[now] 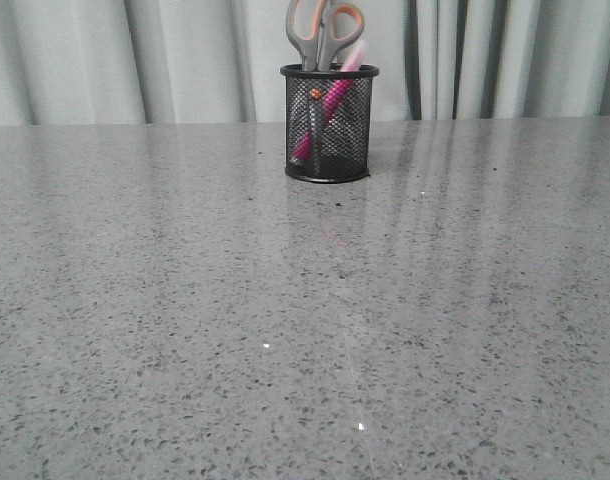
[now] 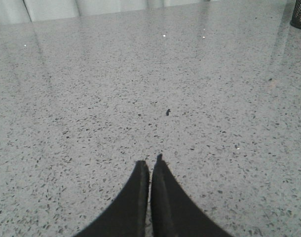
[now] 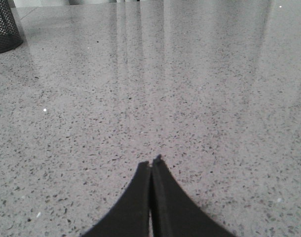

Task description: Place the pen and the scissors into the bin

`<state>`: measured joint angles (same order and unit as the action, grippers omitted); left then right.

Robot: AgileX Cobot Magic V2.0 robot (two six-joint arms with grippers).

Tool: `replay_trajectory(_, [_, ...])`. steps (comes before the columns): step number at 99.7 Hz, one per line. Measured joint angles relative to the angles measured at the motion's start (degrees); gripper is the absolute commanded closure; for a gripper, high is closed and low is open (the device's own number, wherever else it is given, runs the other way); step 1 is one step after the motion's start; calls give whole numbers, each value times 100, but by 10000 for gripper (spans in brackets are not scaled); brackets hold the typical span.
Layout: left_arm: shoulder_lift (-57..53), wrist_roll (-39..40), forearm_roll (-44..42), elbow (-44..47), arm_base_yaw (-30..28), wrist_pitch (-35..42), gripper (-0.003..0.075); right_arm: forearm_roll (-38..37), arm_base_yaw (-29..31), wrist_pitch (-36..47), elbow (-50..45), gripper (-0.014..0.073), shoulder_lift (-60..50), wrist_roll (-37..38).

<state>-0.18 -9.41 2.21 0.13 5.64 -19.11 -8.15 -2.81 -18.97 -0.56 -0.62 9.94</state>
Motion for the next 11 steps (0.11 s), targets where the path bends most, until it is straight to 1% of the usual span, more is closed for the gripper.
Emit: replay_trajectory(11, [0,0,0,0,0,0,739,0,0,0,0,662,0,0])
